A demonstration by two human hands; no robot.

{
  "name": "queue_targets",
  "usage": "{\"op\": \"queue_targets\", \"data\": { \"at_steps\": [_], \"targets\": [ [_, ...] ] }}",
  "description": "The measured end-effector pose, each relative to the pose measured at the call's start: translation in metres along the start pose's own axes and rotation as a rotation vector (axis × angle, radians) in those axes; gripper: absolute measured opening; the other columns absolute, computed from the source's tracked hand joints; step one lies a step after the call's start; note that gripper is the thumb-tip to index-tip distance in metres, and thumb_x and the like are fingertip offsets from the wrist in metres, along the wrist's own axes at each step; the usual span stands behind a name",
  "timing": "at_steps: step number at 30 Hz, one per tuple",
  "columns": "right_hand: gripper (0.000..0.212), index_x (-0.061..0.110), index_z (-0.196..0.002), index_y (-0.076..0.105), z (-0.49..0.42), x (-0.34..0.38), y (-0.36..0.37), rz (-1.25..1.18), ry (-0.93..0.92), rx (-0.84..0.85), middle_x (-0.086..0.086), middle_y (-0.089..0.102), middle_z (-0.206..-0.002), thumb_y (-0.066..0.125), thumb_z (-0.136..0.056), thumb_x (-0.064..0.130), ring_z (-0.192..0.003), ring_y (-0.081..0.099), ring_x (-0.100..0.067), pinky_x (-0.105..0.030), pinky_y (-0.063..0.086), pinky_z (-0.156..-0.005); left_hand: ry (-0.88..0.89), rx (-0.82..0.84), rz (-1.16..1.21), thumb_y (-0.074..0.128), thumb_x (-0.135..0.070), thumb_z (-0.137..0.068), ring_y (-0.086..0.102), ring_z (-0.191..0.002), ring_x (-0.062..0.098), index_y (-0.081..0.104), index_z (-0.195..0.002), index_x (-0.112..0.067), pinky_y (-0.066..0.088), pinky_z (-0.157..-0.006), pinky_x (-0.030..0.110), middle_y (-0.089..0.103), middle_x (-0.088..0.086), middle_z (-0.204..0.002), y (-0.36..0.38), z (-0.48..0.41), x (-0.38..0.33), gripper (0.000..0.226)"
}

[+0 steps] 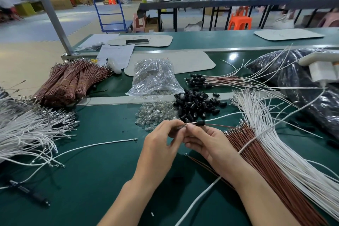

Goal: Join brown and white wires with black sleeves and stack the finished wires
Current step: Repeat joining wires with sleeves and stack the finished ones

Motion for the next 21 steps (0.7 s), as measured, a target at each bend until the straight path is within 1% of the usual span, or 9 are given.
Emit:
{"op": "queue_targets", "data": {
  "at_steps": [6,10,13,16,19,21],
  "targets": [
    [0.019,0.012,-0.084,0.081,0.0006,0.0017,-0.0002,-0.008,-0.002,0.009,-0.011,0.075,-0.088,0.071,-0.079,0.027,-0.076,0.069,-0.014,-0.022,0.058,-0.07,0.002,-0.005,0.016,0.071,-0.016,-0.095,0.067,-0.093,0.003,0.068,-0.108,-0.031,0.051,-0.083,0.016,0.069,-0.019,-0.1,0.0023,0.0003,0.0013,0.02],
    [0.026,0.01,-0.084,0.08,-0.0012,0.0003,-0.0003,-0.016,-0.012,0.018,-0.012,0.073,-0.086,0.076,-0.075,0.034,-0.075,0.069,-0.015,-0.023,0.057,-0.068,0.016,0.026,0.012,0.07,-0.016,-0.096,0.067,-0.094,0.005,0.068,-0.11,-0.028,0.05,-0.082,0.016,0.067,-0.02,-0.1,0.0041,0.0013,0.0012,0.019],
    [0.026,0.012,-0.083,0.08,-0.0022,-0.0009,-0.0018,-0.014,-0.019,0.014,-0.01,0.073,-0.085,0.077,-0.073,0.036,-0.074,0.069,-0.013,-0.022,0.057,-0.065,0.024,0.041,0.019,0.069,-0.016,-0.096,0.067,-0.096,0.007,0.067,-0.111,-0.029,0.052,-0.083,0.018,0.066,-0.019,-0.1,0.0045,0.0021,0.0013,0.02],
    [0.022,0.014,-0.085,0.08,-0.0031,-0.0012,-0.0026,-0.008,-0.03,0.01,-0.009,0.073,-0.087,0.076,-0.076,0.034,-0.076,0.068,-0.013,-0.023,0.056,-0.066,0.004,0.033,0.024,0.071,-0.017,-0.094,0.067,-0.096,0.008,0.063,-0.111,-0.035,0.052,-0.083,0.02,0.066,-0.018,-0.099,0.0052,0.0028,0.0019,0.025],
    [0.017,0.017,-0.081,0.079,-0.0036,-0.0014,-0.0018,0.0,-0.041,0.003,-0.007,0.073,-0.085,0.075,-0.077,0.032,-0.075,0.068,-0.013,-0.023,0.056,-0.066,-0.033,0.008,0.015,0.073,-0.021,-0.092,0.065,-0.094,0.008,0.06,-0.114,-0.039,0.049,-0.083,0.014,0.066,-0.017,-0.097,0.0048,0.0026,0.0031,0.031],
    [0.017,0.016,-0.081,0.079,-0.0036,-0.0017,-0.0017,0.008,-0.041,0.004,-0.008,0.073,-0.086,0.074,-0.078,0.032,-0.075,0.068,-0.013,-0.023,0.056,-0.066,-0.006,0.022,-0.026,0.072,-0.025,-0.093,0.064,-0.094,0.007,0.061,-0.112,-0.038,0.045,-0.082,0.011,0.064,-0.019,-0.097,0.0038,0.0014,0.0027,0.026]
  ]
}}
Point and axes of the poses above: each hand's wrist, its own z-axis away from the middle knuckle, its own y-axis out of the palm, x = y × z, the point moved 2 cm from there along -z, towards the middle knuckle
